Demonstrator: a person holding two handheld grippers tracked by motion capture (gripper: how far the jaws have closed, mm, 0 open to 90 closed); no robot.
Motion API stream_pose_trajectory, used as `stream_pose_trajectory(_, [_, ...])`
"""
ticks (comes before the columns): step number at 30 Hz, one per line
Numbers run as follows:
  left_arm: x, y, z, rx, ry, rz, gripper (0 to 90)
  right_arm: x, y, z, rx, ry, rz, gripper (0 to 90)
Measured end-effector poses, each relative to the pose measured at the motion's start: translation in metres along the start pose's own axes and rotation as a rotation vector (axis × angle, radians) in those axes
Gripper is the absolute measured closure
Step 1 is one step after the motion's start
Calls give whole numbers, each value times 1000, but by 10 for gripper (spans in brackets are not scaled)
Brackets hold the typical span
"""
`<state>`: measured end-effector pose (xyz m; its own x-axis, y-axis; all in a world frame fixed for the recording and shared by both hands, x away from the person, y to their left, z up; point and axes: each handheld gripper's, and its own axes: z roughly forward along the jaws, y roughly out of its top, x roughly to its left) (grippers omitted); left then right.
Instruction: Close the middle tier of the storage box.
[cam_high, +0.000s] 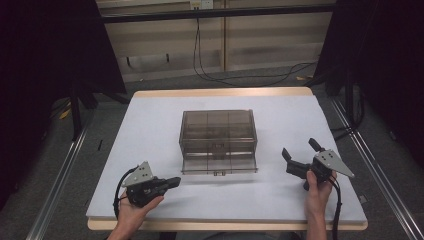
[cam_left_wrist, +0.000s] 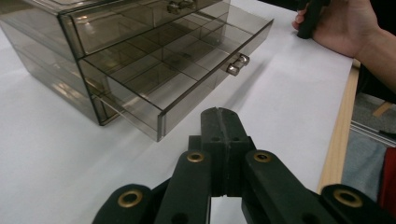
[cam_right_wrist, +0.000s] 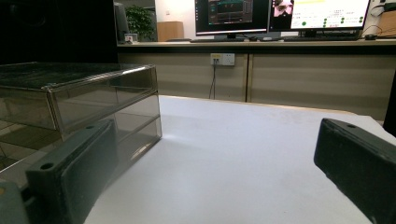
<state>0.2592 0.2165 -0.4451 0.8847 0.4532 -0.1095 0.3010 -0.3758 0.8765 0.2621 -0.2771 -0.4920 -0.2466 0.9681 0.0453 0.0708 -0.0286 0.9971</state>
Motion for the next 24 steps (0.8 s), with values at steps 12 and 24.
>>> stream_pose_trajectory(12, [-6,2,9,31,-40,24,900,0,0,0,0,0,1,0])
stream_pose_trajectory(24, [-12,8,24,48,-72,38,900,0,0,0,3,4,0,0])
